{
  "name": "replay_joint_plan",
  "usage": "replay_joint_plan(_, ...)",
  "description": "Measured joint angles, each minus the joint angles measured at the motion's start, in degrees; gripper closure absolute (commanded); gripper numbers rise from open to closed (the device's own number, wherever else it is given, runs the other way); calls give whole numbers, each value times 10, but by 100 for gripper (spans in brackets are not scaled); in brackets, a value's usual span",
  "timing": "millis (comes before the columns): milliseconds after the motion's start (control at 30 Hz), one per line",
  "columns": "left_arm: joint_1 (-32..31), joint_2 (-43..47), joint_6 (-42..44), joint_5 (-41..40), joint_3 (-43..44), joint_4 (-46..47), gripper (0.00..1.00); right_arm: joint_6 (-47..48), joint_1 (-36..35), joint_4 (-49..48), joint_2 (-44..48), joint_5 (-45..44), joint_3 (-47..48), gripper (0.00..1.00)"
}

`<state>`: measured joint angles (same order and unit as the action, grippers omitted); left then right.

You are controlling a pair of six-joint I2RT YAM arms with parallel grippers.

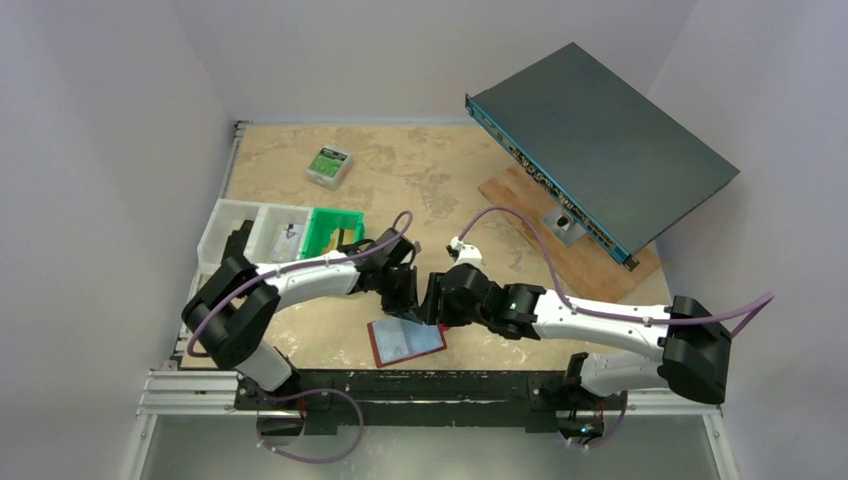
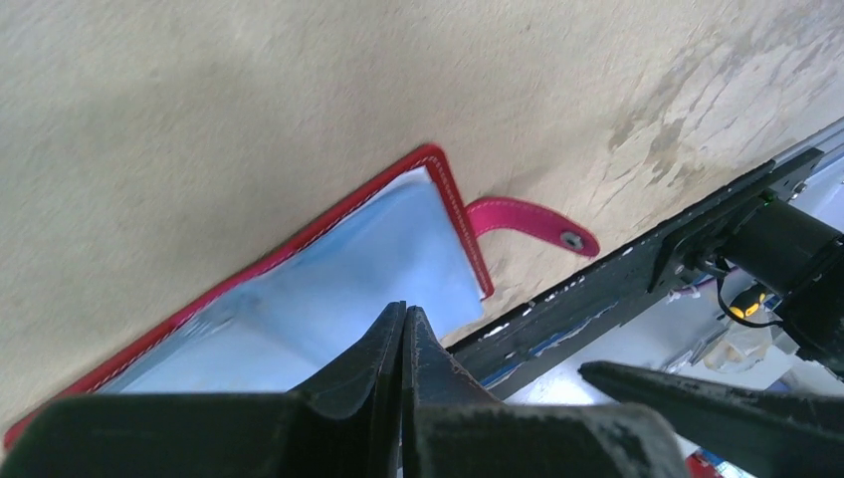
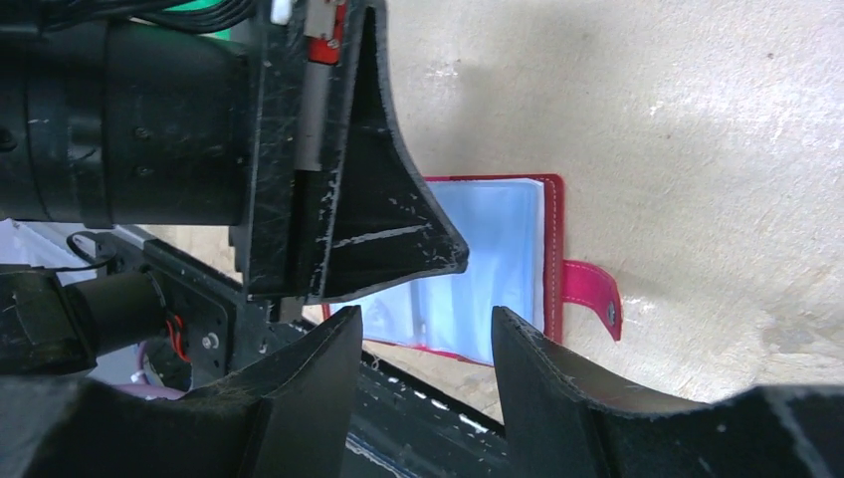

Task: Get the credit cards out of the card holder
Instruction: Remove the credit card from the card holder.

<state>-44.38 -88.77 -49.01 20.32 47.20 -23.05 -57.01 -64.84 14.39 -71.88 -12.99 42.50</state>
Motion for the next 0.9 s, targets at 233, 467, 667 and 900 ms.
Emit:
replay_joint_plan(233,-4,-49,-1,12,26,16,100,1,0,15,-7,-4,0,50)
replay_joint_plan(467,7,24,2,-20,26,-41,97,18,-5,16,-51,-4,10,50)
replay_joint_plan(667,77,191,7,-70,-5,-99,87,43,-33,15,-123,-4,74,49)
replay_joint_plan(900,143,284,12,-102,-90,-175,79,69,-68,26,-236,-7,162,48)
